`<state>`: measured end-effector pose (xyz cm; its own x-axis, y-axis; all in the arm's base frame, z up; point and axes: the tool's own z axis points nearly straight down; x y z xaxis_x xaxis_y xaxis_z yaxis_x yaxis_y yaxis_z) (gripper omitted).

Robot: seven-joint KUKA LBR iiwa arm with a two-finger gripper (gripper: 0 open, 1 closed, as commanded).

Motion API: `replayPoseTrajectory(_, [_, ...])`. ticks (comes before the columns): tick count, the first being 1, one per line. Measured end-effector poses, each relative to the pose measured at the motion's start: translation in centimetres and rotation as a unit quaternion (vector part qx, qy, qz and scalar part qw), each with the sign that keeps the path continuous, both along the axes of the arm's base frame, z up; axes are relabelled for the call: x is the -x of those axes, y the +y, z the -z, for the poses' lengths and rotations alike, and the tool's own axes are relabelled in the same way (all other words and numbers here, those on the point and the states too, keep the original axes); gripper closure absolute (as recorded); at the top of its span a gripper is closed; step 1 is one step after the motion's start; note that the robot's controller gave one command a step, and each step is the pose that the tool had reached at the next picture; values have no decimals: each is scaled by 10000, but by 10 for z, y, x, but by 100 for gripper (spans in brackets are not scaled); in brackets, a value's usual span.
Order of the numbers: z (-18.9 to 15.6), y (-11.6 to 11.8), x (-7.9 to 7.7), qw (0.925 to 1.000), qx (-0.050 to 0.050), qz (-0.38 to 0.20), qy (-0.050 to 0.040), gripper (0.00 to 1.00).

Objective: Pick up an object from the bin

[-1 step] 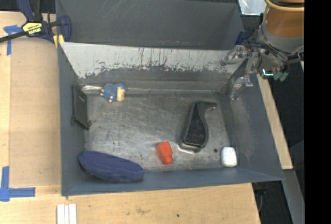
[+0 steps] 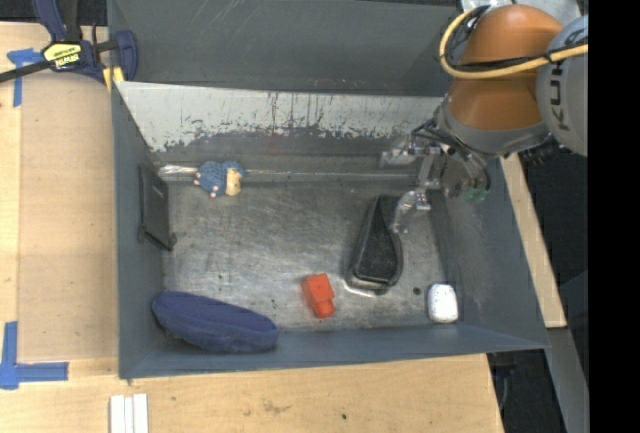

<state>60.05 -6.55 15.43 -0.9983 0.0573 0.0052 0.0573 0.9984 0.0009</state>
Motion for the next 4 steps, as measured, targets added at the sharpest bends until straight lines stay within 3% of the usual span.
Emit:
replayPoseTrajectory(1, [30,-15,16,9967,5,809,-104,0])
replayPoseTrajectory(2, [34,-27,46,9893,0,1451,-115,0])
replayPoseTrajectory(3, [35,-35,34,9581,11,2863,-48,0])
replayPoseTrajectory(4, [-56,19,77,9224,0,3862,-54,0])
